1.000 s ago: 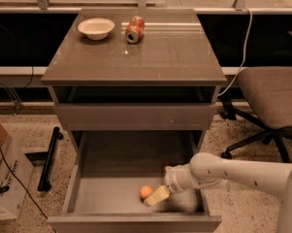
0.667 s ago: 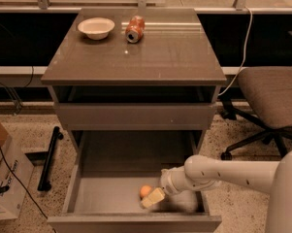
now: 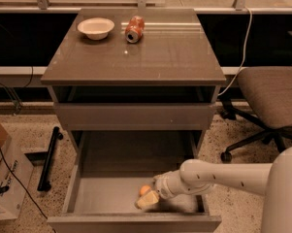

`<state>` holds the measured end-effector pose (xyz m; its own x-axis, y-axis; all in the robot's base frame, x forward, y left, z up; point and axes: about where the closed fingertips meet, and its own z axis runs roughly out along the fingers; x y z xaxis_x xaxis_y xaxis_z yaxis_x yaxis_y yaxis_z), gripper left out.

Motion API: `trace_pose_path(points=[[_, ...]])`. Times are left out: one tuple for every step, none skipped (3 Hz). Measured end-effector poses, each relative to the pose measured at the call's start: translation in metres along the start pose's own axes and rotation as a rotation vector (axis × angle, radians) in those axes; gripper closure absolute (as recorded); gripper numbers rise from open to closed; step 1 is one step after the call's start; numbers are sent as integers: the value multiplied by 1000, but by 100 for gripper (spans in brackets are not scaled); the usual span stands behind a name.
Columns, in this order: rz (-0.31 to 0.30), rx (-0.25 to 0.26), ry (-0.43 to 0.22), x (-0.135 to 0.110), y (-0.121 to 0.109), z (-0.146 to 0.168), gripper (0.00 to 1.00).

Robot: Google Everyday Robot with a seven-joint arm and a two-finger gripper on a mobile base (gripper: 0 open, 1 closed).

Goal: Pick orange from middle drawer and place on counter

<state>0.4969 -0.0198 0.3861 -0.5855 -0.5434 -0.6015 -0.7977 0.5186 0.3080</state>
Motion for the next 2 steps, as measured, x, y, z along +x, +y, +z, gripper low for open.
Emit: trace_pose_path(points=[[22,-5,-11,0,2,4,41],[43,-5,-19,1,3,5,64]])
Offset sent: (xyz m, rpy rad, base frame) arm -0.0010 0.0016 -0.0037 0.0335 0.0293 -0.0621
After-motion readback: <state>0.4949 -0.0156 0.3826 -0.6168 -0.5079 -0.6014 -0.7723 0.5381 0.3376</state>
